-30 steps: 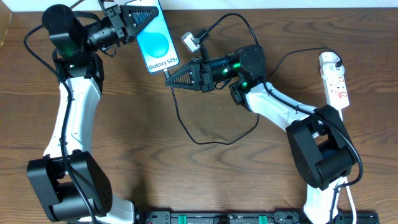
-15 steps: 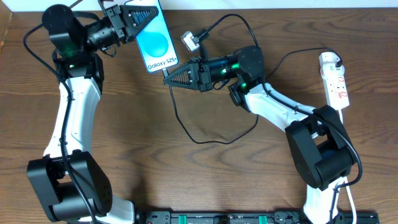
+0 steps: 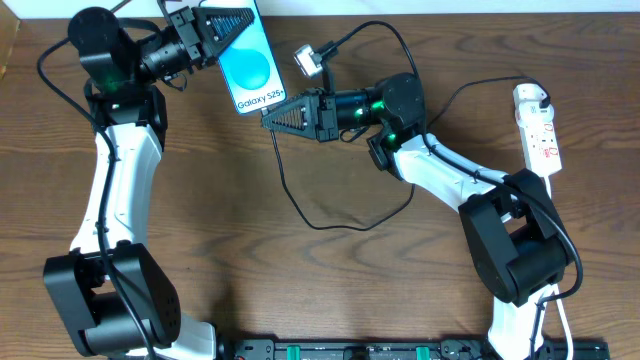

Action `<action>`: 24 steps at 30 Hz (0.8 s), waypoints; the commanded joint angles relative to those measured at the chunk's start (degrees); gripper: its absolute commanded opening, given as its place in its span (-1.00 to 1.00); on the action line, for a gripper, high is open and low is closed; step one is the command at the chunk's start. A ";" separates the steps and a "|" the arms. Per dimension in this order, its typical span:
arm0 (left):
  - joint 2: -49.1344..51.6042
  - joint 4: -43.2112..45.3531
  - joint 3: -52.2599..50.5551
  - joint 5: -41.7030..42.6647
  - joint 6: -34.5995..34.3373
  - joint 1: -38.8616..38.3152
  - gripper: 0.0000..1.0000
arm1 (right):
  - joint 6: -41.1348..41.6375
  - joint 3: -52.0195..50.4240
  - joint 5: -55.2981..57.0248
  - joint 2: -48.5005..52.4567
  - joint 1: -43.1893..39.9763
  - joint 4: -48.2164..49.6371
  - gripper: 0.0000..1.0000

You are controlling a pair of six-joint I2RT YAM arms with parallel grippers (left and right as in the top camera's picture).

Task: Plug charger to phone and switch on socket
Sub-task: 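Push the plug into the port, open and withdraw the right gripper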

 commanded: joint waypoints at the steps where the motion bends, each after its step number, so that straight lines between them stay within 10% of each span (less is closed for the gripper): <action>1: -1.16 0.07 0.48 7.02 0.28 -1.03 -0.85 | 0.15 0.83 10.99 0.50 -1.44 -1.51 -0.97; 5: -1.16 0.07 0.48 6.88 0.28 -1.03 -0.85 | 0.13 0.83 9.92 0.50 -1.46 -3.26 -0.66; 15: -1.16 0.07 0.48 5.90 0.28 -0.33 -0.85 | 0.09 0.83 6.95 0.50 -1.46 -3.10 0.91; 24: -1.16 0.07 0.48 6.88 0.26 3.28 -0.85 | -1.44 0.83 4.13 0.50 -2.03 -3.13 0.99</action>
